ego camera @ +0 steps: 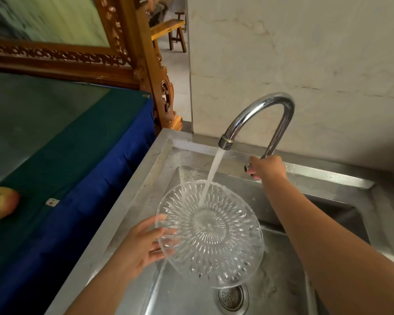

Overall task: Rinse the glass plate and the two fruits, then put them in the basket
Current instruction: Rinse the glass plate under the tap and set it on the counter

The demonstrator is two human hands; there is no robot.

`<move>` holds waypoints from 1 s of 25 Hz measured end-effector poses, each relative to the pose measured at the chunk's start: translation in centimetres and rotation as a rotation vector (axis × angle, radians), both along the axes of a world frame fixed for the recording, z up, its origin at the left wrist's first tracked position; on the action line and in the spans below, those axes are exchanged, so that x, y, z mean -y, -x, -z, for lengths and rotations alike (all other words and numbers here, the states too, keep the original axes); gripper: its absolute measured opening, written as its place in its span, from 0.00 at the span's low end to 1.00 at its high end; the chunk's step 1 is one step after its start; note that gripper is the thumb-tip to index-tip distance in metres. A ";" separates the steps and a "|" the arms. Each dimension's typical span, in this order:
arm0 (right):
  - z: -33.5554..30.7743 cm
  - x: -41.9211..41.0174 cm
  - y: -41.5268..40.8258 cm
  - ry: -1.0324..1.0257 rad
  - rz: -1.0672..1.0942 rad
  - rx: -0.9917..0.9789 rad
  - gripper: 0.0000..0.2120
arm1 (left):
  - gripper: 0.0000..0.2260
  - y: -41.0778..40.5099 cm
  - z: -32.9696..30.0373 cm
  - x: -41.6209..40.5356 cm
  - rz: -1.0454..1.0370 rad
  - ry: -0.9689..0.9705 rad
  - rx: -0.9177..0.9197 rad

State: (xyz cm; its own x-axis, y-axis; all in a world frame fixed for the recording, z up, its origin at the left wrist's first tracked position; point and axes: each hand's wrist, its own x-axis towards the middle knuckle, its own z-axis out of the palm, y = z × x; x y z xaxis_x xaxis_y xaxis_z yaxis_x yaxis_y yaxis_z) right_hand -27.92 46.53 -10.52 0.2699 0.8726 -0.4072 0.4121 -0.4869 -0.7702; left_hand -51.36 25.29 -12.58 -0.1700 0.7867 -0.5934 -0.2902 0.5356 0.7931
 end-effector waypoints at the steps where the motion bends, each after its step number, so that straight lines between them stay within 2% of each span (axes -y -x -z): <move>1: 0.2 0.0 -0.1 0.004 0.029 -0.065 0.09 | 0.11 -0.3 0.6 0.1 0.001 -0.003 0.038; 4: 1.6 1.4 -1.1 0.047 0.066 -0.242 0.06 | 0.13 -0.8 2.5 0.1 -0.022 -0.015 0.126; 6: 2.9 2.7 -1.9 0.119 0.049 -0.289 0.05 | 0.16 -1.0 3.2 0.1 -0.047 -0.024 0.159; 11: 3.4 4.5 -2.9 0.043 -0.077 -0.031 0.18 | 0.20 -0.8 3.4 0.4 -0.036 -0.063 0.143; 12: 3.5 5.5 -3.3 0.095 -0.124 -0.073 0.18 | 0.20 -0.6 3.4 0.5 -0.033 -0.068 0.146; 15: 3.9 9.3 -4.8 0.258 -0.253 -0.309 0.10 | 0.19 -0.2 3.3 0.7 -0.013 -0.081 0.156; 19: 3.9 12.4 -6.5 0.023 -0.239 -0.390 0.09 | 0.19 -0.4 3.0 1.1 0.028 -0.134 0.107; 22: 3.3 13.6 -7.3 -0.185 -0.232 -0.494 0.10 | 0.19 -0.4 2.7 0.9 0.038 -0.217 -0.071; 25: 2.7 14.8 -7.9 -0.288 -0.196 -0.568 0.13 | 0.16 -0.9 2.0 0.8 0.058 -0.298 -0.192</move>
